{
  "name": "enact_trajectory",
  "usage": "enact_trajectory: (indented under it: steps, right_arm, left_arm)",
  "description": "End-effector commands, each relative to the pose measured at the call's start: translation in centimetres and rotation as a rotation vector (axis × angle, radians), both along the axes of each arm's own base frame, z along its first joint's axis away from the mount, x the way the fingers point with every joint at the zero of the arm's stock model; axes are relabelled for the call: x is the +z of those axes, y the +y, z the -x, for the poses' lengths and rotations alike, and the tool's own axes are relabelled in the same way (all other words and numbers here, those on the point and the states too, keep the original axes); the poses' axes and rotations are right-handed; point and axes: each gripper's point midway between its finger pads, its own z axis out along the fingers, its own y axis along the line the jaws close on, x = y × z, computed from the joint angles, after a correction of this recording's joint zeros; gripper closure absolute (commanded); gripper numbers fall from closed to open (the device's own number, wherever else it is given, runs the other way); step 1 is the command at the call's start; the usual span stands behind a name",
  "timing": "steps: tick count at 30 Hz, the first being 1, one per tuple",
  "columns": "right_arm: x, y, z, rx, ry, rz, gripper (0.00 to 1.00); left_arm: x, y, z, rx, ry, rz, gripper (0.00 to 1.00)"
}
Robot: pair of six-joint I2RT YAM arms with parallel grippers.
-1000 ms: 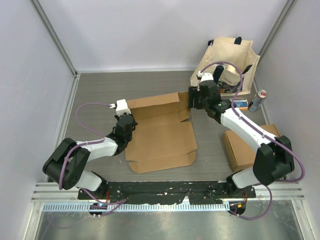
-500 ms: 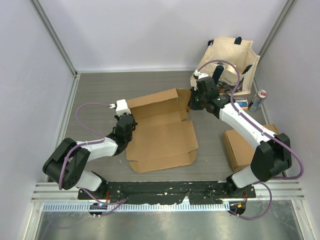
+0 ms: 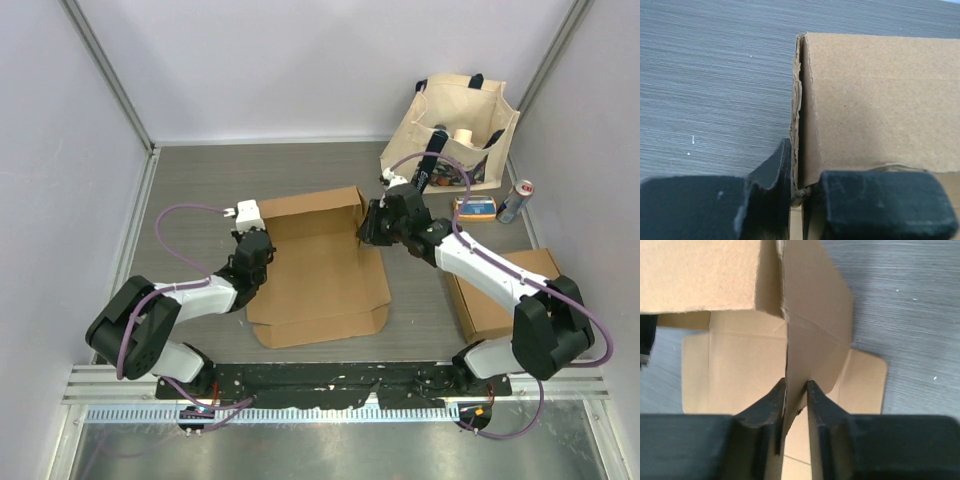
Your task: Fold the paper box
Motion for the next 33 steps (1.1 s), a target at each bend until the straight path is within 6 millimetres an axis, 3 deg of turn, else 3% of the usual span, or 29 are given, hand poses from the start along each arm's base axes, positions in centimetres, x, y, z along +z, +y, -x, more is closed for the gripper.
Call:
enact_trajectory:
  steps: [1, 6, 7, 10, 12, 14, 16, 17, 19, 20, 22, 27, 28, 29, 33]
  right_arm:
    - [3.6, 1.9, 0.2, 0.206, -0.269, -0.017, 0.64]
    - [8.4, -0.7, 2.2, 0.206, -0.481, -0.027, 0.27]
    - [9.9, -1.1, 2.3, 0.184, -0.541, -0.057, 0.25]
    - [12.0, -3.6, 2.3, 0.060, -0.603, -0.082, 0.21]
    - [11.9, -5.9, 1.7, -0.040, -0.600, -0.011, 0.21]
    - [11.4, -10.5, -0.2, -0.226, -0.616, 0.125, 0.20]
    - [8.8, -12.1, -1.8, -0.223, -0.574, 0.192, 0.24]
    - [8.7, -13.8, -3.0, -0.245, -0.594, 0.217, 0.26]
    - [7.0, -12.9, -4.3, -0.137, -0.641, 0.279, 0.30]
    - [5.1, -12.8, -4.2, -0.107, -0.624, 0.296, 0.31]
    - [3.4, -12.2, -4.5, -0.054, -0.592, 0.302, 0.30]
    - [1.3, -8.5, -3.7, 0.205, -0.611, 0.241, 0.35]
    - [1.6, -7.7, -3.5, 0.242, -0.643, 0.217, 0.35]
    - [1.0, -6.7, -2.5, 0.307, -0.646, 0.173, 0.36]
    - [1.2, -5.4, -1.8, 0.352, -0.744, 0.109, 0.32]
  left_arm:
    - [0.5, -1.4, -0.2, -0.031, -0.028, 0.045, 1.00]
    - [0.4, -1.3, 0.0, -0.036, -0.027, 0.038, 1.00]
    - [0.3, -1.2, 0.1, -0.036, -0.023, 0.035, 1.00]
    - [0.5, -1.4, 0.0, -0.044, -0.024, 0.037, 1.00]
    - [0.6, -1.4, 0.1, -0.044, -0.027, 0.042, 1.00]
    - [0.6, -1.4, 0.2, -0.048, -0.025, 0.044, 1.00]
    - [0.6, -1.3, 0.2, -0.041, -0.026, 0.042, 1.00]
    - [0.5, -1.3, 0.2, -0.041, -0.025, 0.042, 1.00]
    - [0.6, -1.5, 0.1, -0.051, -0.024, 0.040, 1.00]
    - [0.6, -1.4, 0.2, -0.049, -0.023, 0.039, 1.00]
    - [0.7, -1.6, 0.2, -0.060, -0.024, 0.043, 1.00]
    - [0.3, -1.5, 0.2, -0.058, -0.024, 0.028, 1.00]
    - [0.2, -1.4, 0.2, -0.058, -0.023, 0.024, 1.00]
    - [0.2, -1.3, 0.2, -0.055, -0.023, 0.022, 1.00]
    - [0.2, -1.4, 0.2, -0.063, -0.031, 0.019, 1.00]
